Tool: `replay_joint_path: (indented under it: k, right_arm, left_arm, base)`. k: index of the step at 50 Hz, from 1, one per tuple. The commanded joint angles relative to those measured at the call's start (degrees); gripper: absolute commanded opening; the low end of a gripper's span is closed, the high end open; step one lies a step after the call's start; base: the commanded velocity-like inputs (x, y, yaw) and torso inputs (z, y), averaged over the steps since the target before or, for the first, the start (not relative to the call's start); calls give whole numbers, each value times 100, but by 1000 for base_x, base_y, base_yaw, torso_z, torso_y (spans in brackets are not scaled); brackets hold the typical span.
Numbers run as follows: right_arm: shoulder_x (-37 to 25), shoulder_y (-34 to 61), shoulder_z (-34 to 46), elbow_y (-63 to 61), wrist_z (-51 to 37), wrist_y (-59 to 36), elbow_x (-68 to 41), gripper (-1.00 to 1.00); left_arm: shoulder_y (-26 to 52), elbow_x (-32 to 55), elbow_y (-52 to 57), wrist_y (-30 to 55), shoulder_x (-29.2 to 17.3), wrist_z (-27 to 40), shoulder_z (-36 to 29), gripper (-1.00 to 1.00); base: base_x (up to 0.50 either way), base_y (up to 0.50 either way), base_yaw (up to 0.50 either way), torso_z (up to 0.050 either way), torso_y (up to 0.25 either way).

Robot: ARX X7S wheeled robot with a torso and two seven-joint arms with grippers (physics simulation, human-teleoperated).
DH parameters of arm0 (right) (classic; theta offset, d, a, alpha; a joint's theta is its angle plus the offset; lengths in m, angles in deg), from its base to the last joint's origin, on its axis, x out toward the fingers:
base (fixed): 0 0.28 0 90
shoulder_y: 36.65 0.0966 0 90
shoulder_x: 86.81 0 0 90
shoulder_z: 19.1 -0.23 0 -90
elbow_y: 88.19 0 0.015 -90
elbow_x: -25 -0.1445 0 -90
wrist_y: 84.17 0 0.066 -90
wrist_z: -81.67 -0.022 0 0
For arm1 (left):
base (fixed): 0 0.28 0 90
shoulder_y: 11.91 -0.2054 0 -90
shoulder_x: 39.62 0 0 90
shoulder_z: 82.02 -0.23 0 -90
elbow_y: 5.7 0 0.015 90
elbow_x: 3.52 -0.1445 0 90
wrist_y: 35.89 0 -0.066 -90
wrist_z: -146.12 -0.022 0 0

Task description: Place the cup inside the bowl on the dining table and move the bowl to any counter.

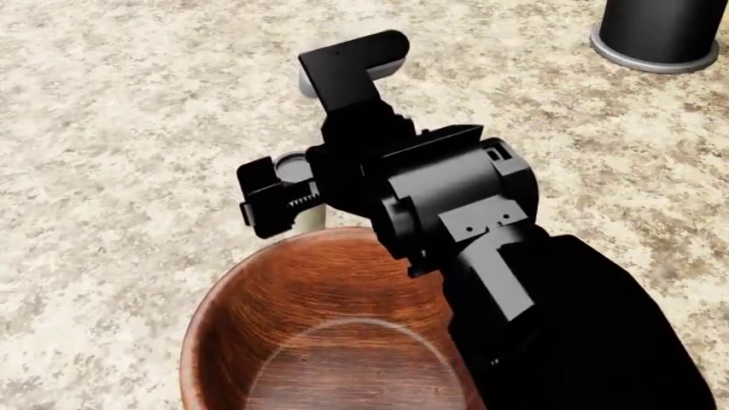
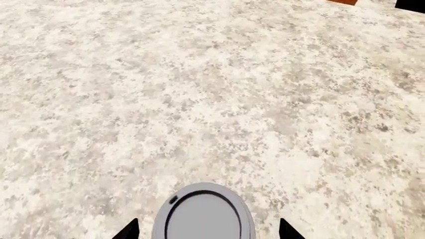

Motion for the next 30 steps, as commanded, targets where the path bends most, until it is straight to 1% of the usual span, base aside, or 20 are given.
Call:
replay_joint_path:
  k: [1, 10, 30]
  right_arm:
    - [8, 28, 764, 66, -88, 201, -719, 100]
    - [8, 98, 866, 6, -141, 202, -895, 100]
    - [8, 113, 919, -133, -308, 126, -1025, 100]
  left_arm:
    - [-27, 46, 23, -24, -43, 20, 9, 100]
    - [-18, -43, 56, -45, -73, -169, -38, 100]
    - [-24, 24, 34, -92, -89, -107, -55, 100]
  base:
    - [0, 0, 0, 0, 0]
    - [0, 0, 0, 0, 0]
    - [0, 0, 0, 0, 0]
